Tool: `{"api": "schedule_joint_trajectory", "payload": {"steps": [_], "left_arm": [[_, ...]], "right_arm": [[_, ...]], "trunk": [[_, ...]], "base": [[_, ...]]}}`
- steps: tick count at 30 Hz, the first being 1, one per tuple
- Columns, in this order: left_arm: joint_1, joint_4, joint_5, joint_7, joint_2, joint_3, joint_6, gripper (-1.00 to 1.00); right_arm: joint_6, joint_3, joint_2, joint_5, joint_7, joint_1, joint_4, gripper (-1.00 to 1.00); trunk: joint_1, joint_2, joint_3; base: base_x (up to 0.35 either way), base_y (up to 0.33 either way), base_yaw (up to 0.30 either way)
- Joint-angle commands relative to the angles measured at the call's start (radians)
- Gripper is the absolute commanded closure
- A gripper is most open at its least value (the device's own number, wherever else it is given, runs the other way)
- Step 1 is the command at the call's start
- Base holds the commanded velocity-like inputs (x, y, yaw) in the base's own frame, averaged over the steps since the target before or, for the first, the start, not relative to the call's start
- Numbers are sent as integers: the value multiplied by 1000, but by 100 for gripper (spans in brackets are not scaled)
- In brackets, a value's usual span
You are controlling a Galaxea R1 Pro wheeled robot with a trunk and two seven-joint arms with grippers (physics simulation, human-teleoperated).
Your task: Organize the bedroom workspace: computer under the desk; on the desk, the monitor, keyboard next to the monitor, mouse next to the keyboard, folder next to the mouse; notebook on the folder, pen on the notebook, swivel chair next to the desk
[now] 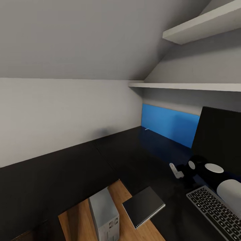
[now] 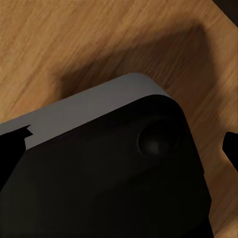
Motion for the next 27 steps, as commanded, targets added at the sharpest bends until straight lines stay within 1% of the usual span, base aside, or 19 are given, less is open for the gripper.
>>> {"api": "schedule_joint_trajectory", "payload": {"steps": [1,6,21,25,26,27], "left_arm": [[0,-1,11,-1,1,-8,-7,-100],[0,-1,11,-1,1,-8,-7,-100],[0,-1,11,-1,1,-8,-7,-100],[0,-1,10,-1,1,-9,-9,-100],[0,-1,10,-1,0,-9,-9,-100],[0,-1,10,0,0,-10,-9,-100]], "right_arm": [[-3,3,4,5,-13,-1,-1,-100],[-1,0,13,3,-40,0,0,-100],[-7,-6,14,-1,-41,0,-8,-100],[-6,-8,14,-8,-16,0,-47,-100],[-5,-10,14,-9,-1,0,-68,-100],[0,-18,13,-10,41,-1,-121,-100]], "trunk": [[0,-1,-1],[0,-1,-1],[0,-1,-1],[0,-1,-1],[0,-1,-1],[0,-1,-1]], "base": [[0,0,0],[0,0,0],[0,0,0],[0,0,0],[0,0,0],[0,0,0]]}}
